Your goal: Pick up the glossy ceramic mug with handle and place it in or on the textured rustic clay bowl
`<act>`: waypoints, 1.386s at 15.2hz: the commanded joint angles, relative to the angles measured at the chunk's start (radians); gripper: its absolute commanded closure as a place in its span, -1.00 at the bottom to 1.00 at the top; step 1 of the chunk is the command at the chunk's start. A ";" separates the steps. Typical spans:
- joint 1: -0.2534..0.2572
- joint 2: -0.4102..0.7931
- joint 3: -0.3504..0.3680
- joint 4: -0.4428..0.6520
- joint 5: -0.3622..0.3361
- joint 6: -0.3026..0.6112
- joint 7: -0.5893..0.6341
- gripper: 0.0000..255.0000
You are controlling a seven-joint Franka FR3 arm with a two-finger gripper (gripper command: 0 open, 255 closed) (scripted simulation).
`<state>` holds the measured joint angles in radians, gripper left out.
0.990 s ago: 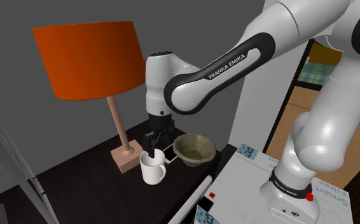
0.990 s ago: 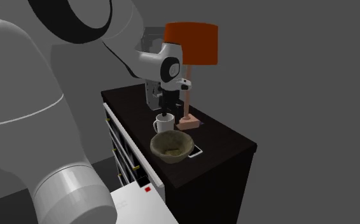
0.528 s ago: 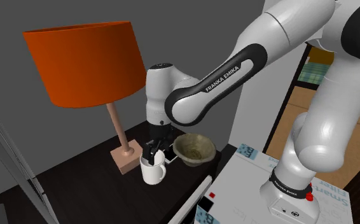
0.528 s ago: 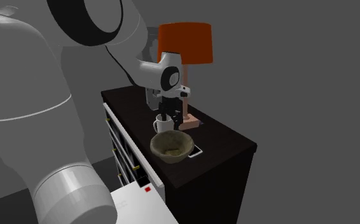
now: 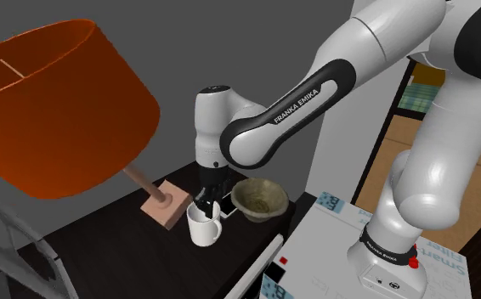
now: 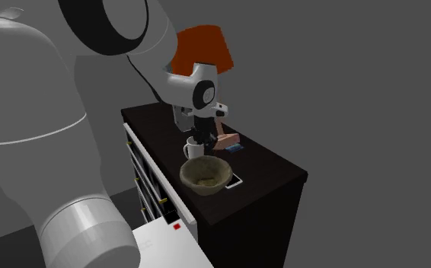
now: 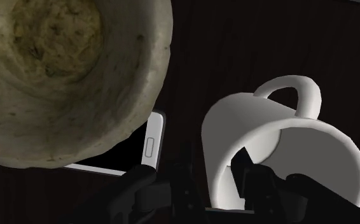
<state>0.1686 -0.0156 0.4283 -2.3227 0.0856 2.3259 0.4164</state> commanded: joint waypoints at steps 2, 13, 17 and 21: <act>0.000 0.000 0.000 0.000 0.000 0.000 0.000 1.00; -0.001 -0.044 -0.003 0.029 0.018 -0.069 -0.011 1.00; -0.001 -0.074 -0.006 0.055 0.029 -0.125 -0.018 1.00; -0.002 -0.101 -0.010 0.086 0.037 -0.180 -0.022 1.00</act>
<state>0.1666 -0.1084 0.4185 -2.2433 0.1203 2.1593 0.3950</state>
